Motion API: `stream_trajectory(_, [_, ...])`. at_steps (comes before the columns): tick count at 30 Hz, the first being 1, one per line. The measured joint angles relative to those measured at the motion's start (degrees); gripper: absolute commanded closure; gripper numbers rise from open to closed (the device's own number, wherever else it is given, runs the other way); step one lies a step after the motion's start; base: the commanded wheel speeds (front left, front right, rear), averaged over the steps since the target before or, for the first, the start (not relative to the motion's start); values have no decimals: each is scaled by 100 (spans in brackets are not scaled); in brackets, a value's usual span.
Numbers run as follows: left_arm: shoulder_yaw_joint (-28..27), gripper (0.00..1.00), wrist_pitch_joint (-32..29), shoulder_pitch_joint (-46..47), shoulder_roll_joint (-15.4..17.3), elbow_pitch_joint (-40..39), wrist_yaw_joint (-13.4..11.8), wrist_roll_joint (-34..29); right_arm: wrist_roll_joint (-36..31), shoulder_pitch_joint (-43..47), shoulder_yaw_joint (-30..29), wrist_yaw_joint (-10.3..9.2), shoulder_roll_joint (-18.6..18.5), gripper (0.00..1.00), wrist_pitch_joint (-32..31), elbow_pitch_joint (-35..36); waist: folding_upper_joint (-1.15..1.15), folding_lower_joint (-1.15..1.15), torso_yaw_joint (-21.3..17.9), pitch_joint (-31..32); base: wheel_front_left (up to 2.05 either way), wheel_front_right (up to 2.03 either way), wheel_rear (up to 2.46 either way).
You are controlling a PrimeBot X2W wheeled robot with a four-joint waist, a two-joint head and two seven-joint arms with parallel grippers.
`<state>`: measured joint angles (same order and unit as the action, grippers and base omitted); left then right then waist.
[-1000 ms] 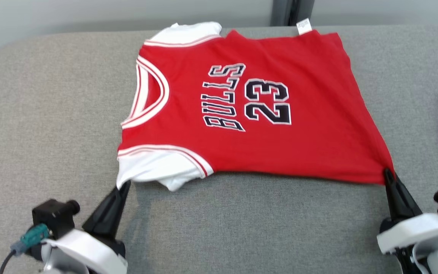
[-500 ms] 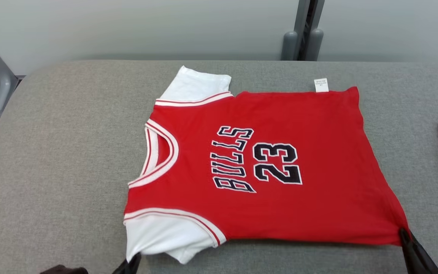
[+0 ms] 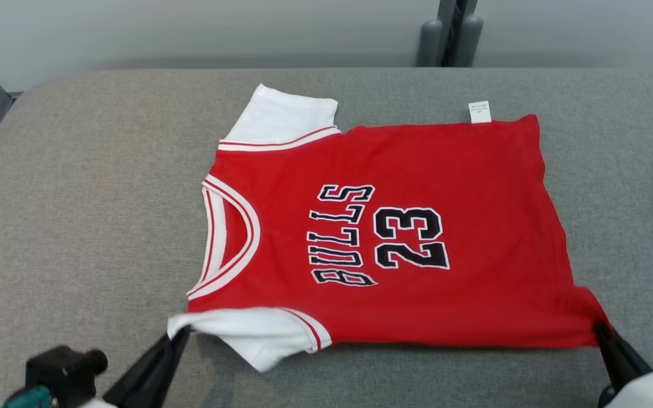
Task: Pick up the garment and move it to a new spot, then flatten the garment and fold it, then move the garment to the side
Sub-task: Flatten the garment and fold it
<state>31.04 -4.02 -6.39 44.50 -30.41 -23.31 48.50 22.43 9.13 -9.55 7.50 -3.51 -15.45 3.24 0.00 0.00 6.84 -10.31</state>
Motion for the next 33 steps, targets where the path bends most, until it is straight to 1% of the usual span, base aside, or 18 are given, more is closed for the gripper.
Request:
stream_trajectory(3, [-55,100,-52,344,40,179,230,-1,33,-426,-87,0,12,100,-650,266,0,0,-63,-156,0,0,0])
stream_trajectory(6, [-80,100,-58,726,29,448,493,2,-76,-883,-116,0,20,100,-1207,474,0,0,-106,-347,0,0,0])
stream_trajectory(7, [-80,100,-58,726,29,448,493,2,-76,-883,-116,0,20,100,-1207,474,0,0,-106,-347,0,0,0])
stream_trajectory(10, [-99,100,-51,1077,-23,744,728,5,-152,-1315,-121,0,21,100,-1674,528,0,0,-122,-551,0,0,0])
stream_trajectory(14, [-94,100,-18,1545,-197,1222,1078,70,-338,-1786,-136,0,0,100,-2052,368,0,0,-108,-821,0,0,0])
stream_trajectory(17, [-36,100,-18,1844,-353,1674,1329,137,-466,-2018,-114,0,1,100,-2149,104,0,0,-75,-996,0,0,0])
stream_trajectory(21, [65,100,0,2118,-590,2320,1630,244,-523,-2242,-55,0,5,100,-2071,-245,0,0,-62,-1154,0,0,0])
stream_trajectory(24, [148,100,-8,2217,-713,2716,1770,290,-450,-2311,22,0,12,100,-1894,-448,0,0,-88,-1191,0,0,0])
stream_trajectory(25, [154,69,11,2218,-759,2824,1813,333,-415,-2325,57,-1,14,80,-1789,-480,0,0,-100,-1193,0,0,0])
stream_trajectory(26, [141,35,82,2218,-816,2916,1829,365,-358,-2336,74,0,23,53,-1666,-516,0,0,-111,-1189,0,0,0])
stream_trajectory(27, [112,0,147,2218,-873,2994,1848,411,-293,-2337,88,0,31,0,-1530,-547,0,0,-120,-1174,0,0,0])
stream_trajectory(30, [-26,0,467,2196,-1018,3130,1827,469,-156,-2288,104,0,35,0,-938,-521,0,0,-143,-1089,0,0,0])
stream_trajectory(33, [-182,0,881,2064,-1147,3189,1679,468,-76,-2126,111,-1,43,0,-310,-482,0,0,-172,-977,0,0,0])
